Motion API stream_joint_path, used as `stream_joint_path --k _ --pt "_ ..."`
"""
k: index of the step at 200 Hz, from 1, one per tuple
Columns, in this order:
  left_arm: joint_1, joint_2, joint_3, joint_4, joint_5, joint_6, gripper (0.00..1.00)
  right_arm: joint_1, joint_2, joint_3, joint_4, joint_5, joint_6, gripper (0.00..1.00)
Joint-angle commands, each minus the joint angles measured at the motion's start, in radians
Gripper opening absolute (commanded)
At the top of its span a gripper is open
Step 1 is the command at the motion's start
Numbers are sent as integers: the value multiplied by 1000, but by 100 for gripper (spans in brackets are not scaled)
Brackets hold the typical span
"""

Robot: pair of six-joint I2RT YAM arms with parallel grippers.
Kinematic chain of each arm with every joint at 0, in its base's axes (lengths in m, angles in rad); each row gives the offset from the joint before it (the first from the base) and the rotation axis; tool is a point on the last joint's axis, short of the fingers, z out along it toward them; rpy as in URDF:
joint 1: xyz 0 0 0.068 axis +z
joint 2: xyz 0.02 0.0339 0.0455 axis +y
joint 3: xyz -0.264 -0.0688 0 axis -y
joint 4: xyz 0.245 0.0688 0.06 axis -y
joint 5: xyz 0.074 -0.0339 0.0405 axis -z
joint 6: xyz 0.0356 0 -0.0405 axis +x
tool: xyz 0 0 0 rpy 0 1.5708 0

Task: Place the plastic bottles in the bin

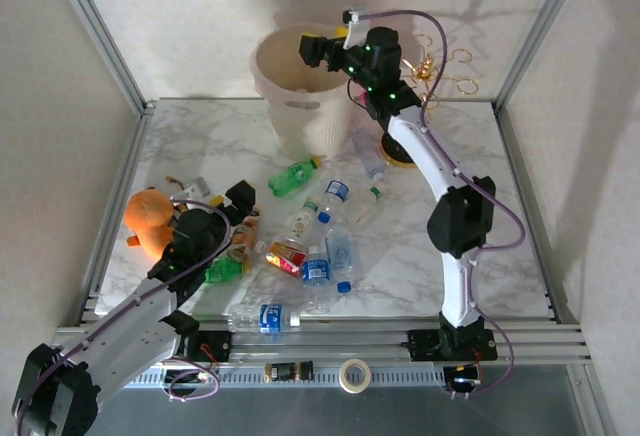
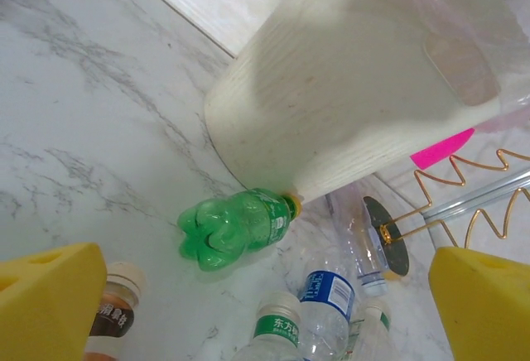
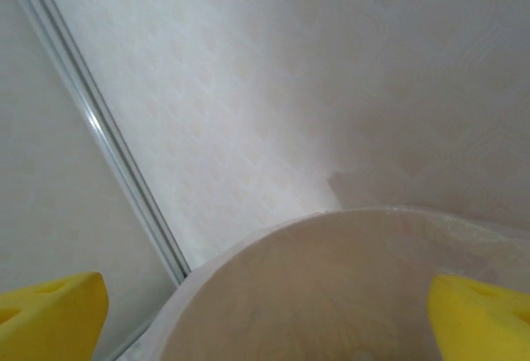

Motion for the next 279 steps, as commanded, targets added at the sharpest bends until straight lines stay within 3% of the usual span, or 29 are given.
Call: stream_joint_path --k 1,52,122,154,217,250,279 --pt "9 -36 6 -72 -36 -31 100 18 -126 -122 44 16 -36 99" --pt "9 -122 66 -361 -98 -111 100 43 -348 -471 59 42 -36 99" --pt "8 -129 251 -915 -112 -340 100 81 -572 -950 203 182 32 99" --pt "8 -123 308 -1102 -148 -436 100 82 -595 -1037 205 240 55 99" --pt "6 -84 311 -1356 -143 -641 100 81 -595 -1085 117 490 55 99" --pt "7 -108 299 -1469 -134 -786 100 77 -622 -1163 183 469 42 99" --pt "8 -171 197 -1413 -64 -908 100 78 -631 -1206 221 428 35 99"
